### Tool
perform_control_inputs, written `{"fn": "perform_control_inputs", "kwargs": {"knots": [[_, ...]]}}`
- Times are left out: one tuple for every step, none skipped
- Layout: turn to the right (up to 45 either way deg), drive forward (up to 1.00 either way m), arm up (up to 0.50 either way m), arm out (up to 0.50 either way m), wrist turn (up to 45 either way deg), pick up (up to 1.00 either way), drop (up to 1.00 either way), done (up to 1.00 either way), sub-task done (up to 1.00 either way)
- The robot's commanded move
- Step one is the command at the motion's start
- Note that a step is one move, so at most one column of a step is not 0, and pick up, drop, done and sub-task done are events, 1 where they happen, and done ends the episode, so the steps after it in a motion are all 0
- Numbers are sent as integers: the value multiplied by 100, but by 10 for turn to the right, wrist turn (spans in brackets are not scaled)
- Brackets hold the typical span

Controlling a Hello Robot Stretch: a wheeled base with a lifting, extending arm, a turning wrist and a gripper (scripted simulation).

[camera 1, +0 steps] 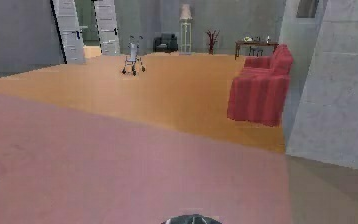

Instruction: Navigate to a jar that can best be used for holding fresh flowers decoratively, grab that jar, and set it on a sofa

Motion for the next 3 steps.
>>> {"fn": "perform_control_inputs", "kwargs": {"knots": [[0,100,0,0,0,0,0,0,0],[0,100,0,0,0,0,0,0,0],[30,0,0,0,0,0,0,0,0]]}}
